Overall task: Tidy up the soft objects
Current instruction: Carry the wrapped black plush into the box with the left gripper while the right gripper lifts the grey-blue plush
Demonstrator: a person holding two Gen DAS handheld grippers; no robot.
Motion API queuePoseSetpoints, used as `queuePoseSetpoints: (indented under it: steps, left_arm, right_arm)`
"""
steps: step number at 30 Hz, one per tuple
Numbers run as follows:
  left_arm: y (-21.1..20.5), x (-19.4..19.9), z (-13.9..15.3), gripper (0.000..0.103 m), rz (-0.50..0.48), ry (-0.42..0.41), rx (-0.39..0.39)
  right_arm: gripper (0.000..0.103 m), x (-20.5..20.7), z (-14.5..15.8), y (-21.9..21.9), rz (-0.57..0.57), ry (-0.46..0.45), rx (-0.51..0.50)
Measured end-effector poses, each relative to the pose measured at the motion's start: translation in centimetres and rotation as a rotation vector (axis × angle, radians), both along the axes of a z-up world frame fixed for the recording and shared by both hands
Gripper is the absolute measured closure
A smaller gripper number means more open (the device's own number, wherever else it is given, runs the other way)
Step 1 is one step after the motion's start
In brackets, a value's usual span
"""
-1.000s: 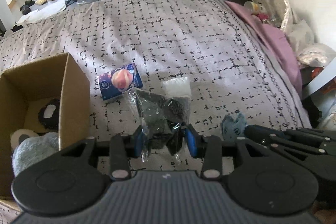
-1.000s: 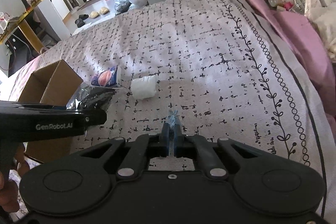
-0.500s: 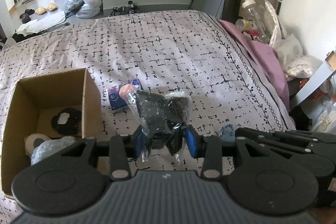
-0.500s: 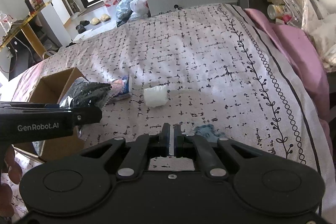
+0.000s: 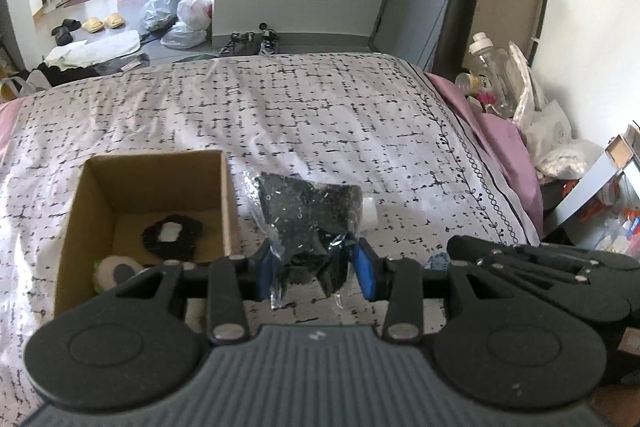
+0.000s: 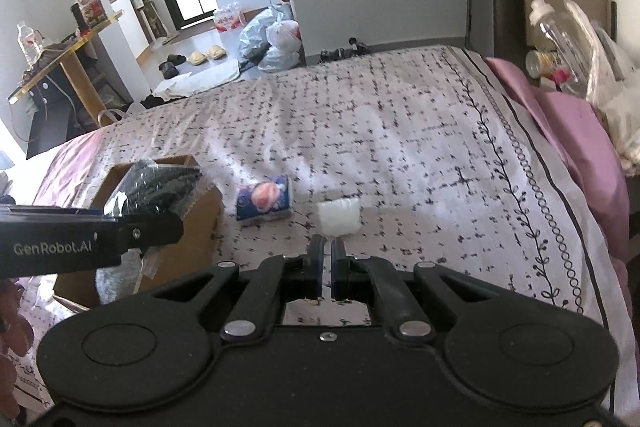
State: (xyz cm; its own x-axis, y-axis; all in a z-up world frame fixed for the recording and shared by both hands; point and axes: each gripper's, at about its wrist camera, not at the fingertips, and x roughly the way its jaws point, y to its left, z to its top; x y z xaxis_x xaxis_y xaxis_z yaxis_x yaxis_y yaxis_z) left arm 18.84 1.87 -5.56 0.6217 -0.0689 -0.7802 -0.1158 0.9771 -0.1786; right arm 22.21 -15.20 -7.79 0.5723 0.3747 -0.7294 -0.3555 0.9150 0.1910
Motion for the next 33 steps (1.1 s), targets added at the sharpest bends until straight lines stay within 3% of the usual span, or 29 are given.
queuePoseSetpoints:
  steps: [12, 22, 29, 33]
  left_arm:
    - [6.4, -3.0, 0.6, 0.063, 0.098, -0.021, 0.009]
    - [10.6, -5.6, -0.6, 0.063, 0.150, 0.001, 0.027]
    - [12.0, -6.6, -2.1, 0.063, 0.172, 0.030, 0.011]
    - [12.5, -6.8, -2.8, 0.063, 0.178, 0.051, 0.006]
  right_arm:
    - [0.099, -1.8, 1.8, 4.4, 0.035, -0.032, -0.051]
    - [0.099, -3.1, 2.4, 7.1, 0.087, -0.059, -0.008]
    - [0.099, -3.5, 2.0, 8.5, 0.112, -0.067, -0.024]
    - [0.098, -1.7, -0.2, 7.3, 0.057, -0.031, -0.079]
